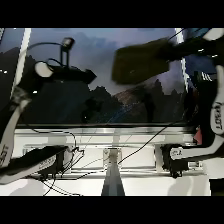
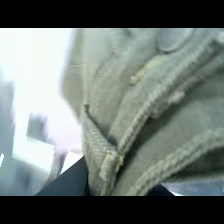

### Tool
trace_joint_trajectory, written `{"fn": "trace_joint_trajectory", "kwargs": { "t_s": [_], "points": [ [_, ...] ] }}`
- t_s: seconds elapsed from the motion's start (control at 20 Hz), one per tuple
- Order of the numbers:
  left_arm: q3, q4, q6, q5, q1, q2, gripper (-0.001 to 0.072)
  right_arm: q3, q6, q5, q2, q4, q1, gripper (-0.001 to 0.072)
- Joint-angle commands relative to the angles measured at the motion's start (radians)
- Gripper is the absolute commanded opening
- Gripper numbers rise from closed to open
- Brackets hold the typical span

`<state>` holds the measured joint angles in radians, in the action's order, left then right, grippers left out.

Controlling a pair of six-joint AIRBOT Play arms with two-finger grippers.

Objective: Fold the clothes and pants, and hang the long-sleeved shirts on hangers.

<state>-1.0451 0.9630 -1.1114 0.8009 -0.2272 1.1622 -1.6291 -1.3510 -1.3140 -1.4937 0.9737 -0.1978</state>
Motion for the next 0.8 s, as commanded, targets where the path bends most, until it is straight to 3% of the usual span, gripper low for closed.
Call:
{"fn": "trace_joint_trajectory", "kwargs": {
  "t_s": [0.0,0.15,0.4,0.55,0.6,0.7,0.75],
  "points": [
    [-0.014,0.055,0.0,-0.003,0.077,-0.148,0.0692,-0.035,-0.258,0.019,0.181,0.193,-0.162,0.0043],
    [-0.014,0.055,0.0,-0.004,0.108,-0.249,0.0691,-0.035,-0.513,0.006,0.316,0.357,-0.343,0.0044],
    [-0.013,0.055,0.0,-0.004,0.111,-0.328,0.0691,-0.034,-0.817,-0.063,0.454,0.66,-0.585,0.0043],
    [-0.013,0.055,0.0,-0.004,0.111,-0.326,0.0691,-0.017,-0.855,-0.232,0.453,0.73,-0.694,0.0045],
    [-0.013,0.055,0.0,-0.004,0.111,-0.326,0.0691,-0.007,-0.879,-0.295,0.45,0.728,-0.719,0.0107],
    [-0.013,0.055,0.0,-0.004,0.111,-0.326,0.0691,-0.001,-1.002,-0.367,0.45,0.728,-0.753,0.061],
    [-0.013,0.055,0.0,-0.004,0.111,-0.326,0.0691,-0.001,-1.012,-0.361,0.451,0.728,-0.762,0.069]
  ]
}}
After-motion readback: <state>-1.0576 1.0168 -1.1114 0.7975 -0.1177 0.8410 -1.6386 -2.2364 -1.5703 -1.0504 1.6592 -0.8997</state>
